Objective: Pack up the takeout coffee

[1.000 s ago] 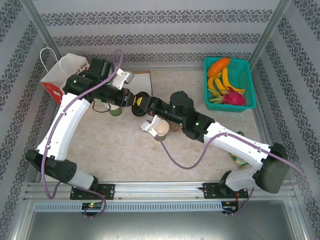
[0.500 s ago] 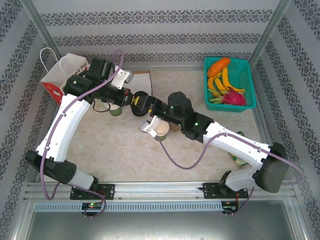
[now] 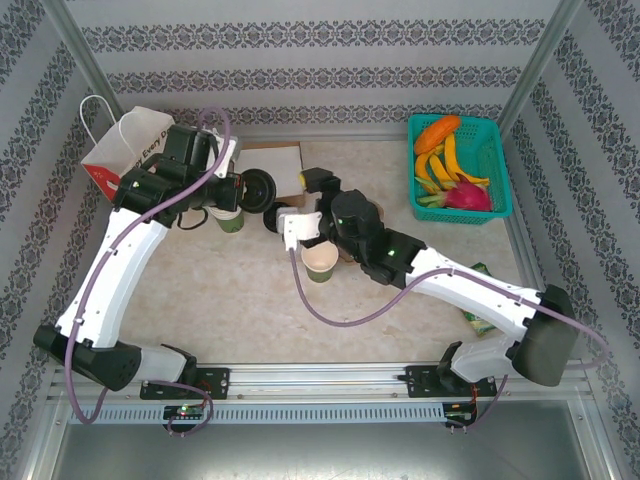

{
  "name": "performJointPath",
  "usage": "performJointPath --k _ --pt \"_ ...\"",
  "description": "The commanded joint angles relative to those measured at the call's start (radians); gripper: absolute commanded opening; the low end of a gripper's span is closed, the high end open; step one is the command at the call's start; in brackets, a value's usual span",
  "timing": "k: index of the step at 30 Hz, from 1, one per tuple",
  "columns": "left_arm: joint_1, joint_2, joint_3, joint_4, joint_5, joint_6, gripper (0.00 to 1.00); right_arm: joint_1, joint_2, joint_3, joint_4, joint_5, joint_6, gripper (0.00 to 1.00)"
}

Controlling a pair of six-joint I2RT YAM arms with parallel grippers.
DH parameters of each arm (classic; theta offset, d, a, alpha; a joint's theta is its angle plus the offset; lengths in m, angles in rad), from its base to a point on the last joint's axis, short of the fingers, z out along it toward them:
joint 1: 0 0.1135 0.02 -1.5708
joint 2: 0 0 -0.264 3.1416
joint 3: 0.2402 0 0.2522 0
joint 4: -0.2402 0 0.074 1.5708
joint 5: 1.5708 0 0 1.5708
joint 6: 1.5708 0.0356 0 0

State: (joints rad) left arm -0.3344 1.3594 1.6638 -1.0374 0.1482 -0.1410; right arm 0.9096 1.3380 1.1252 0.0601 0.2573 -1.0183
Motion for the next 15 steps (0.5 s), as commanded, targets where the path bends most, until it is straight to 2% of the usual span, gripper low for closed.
performJointPath --k 1,5,8,10,13,15 --pt "-0.008 -0.009 -0.067 0.067 -0.023 -0.081 0.0 -0.037 -0.092 -0.012 0.013 0.076 0.75 0.98" --pt "-0.019 -0.015 -0.131 0.096 0.019 -0.157 0.0 -0.095 -0.116 -0.054 -0.059 0.059 1.251 0.98" --pt "-0.033 -0.021 -0.191 0.123 0.067 -0.23 0.0 -0.164 -0.134 -0.072 -0.176 -0.043 1.523 0.98" --pt "-0.055 -0.019 -0.222 0.13 0.088 -0.262 0.0 -0.197 -0.154 -0.096 -0.232 -0.079 1.63 0.98" --pt "-0.098 -0.009 -0.248 0.118 0.068 -0.315 0.0 -0.252 -0.182 -0.137 -0.305 -0.161 1.701 0.98" --pt "-0.12 0.002 -0.258 0.111 0.076 -0.347 0.0 -0.305 -0.194 -0.164 -0.343 -0.261 1.743 0.98"
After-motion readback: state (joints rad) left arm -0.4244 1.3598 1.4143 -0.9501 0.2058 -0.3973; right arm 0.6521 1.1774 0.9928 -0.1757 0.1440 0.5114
